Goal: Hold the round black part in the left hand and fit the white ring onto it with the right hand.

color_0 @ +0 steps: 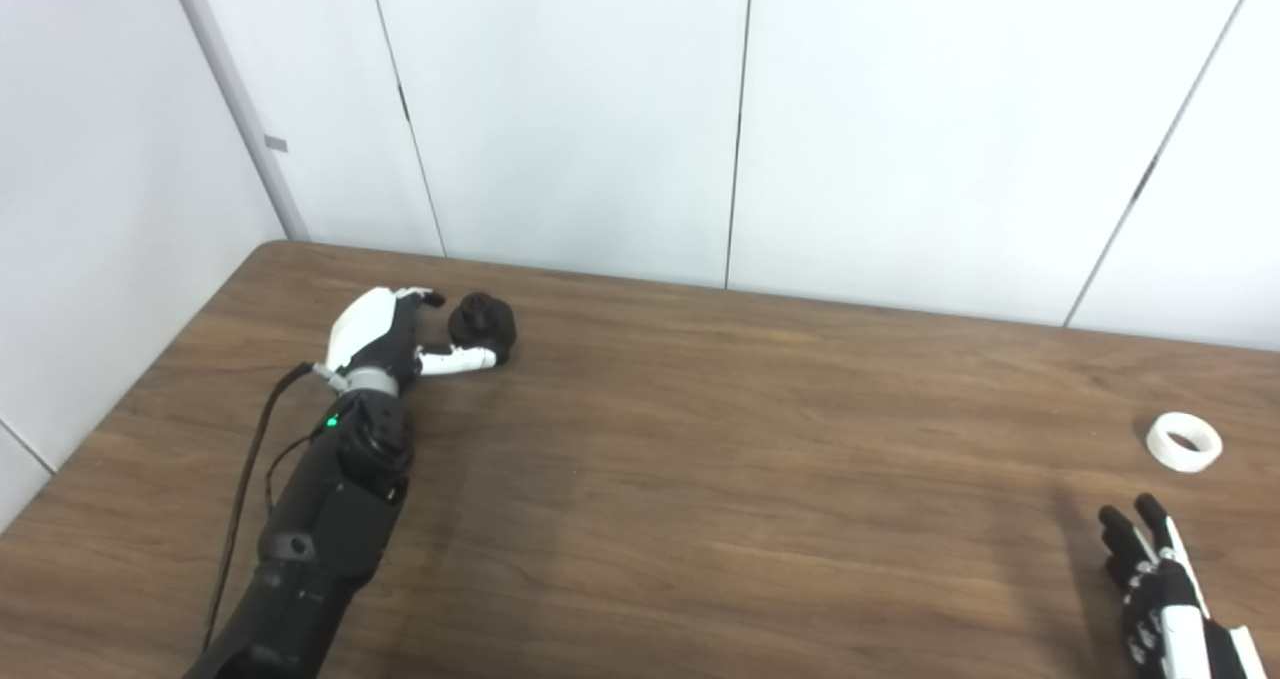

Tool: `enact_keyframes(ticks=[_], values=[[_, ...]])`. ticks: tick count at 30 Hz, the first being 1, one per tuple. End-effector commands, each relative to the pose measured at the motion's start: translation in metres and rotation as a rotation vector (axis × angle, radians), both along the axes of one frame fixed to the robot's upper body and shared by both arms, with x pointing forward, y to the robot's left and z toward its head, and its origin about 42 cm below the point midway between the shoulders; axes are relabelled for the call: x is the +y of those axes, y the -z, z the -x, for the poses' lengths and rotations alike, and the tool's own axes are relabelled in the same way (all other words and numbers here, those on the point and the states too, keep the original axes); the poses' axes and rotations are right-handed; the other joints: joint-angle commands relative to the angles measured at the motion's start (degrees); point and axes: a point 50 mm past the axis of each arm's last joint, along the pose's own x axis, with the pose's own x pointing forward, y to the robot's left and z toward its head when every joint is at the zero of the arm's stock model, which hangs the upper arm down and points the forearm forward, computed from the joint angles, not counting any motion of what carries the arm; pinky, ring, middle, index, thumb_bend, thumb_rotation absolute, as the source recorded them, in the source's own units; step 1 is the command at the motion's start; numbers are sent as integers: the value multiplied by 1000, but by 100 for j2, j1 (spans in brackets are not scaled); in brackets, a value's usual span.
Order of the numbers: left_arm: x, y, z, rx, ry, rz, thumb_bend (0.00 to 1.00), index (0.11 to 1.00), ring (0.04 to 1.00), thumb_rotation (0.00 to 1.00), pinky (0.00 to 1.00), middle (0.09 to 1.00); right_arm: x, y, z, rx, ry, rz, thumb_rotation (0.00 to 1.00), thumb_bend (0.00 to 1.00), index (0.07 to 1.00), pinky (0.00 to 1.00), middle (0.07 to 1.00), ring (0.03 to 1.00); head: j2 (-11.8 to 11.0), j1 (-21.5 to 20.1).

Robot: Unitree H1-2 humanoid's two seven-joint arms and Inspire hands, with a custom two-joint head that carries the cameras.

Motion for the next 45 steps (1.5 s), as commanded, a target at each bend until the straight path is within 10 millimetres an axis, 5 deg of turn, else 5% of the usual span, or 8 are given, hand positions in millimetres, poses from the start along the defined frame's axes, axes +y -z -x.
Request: enact_keyframes(ticks=[1, 21, 34, 35, 36, 38, 45], values=[[4, -33, -17, -101, -5, -40, 1000, 827, 1000, 375, 1000, 956, -6, 15, 26, 75, 22, 23, 1000, 511, 999, 1000, 931, 963, -19, -6], [-10, -35, -31, -91, 16, -67, 1000, 795, 998, 325, 1000, 938, -5, 14, 29, 73, 29, 26, 1000, 519, 1000, 1000, 928, 956, 48, -73], [-7, -35, -29, -105, -23, -77, 906, 619, 970, 183, 1000, 879, -6, 11, 30, 81, 32, 24, 1000, 500, 1000, 1000, 926, 960, 93, -12], [-6, -34, -29, -110, -31, -71, 885, 585, 962, 149, 1000, 868, -6, 11, 30, 81, 31, 21, 1000, 496, 1000, 1000, 925, 956, 104, -1], [-6, -34, -29, -114, -36, -65, 673, 527, 961, 97, 1000, 860, -6, 11, 30, 84, 31, 17, 1000, 488, 1000, 1000, 929, 959, 104, -1], [-6, -33, -29, -114, -41, -52, 563, 495, 964, 65, 1000, 853, -7, 12, 30, 88, 33, 16, 1000, 487, 1000, 1000, 927, 962, 107, 20], [-4, -35, -26, -119, -25, -82, 523, 482, 946, 47, 1000, 826, -9, 13, 29, 76, 28, 39, 1000, 510, 1000, 1000, 920, 970, 112, 39]])
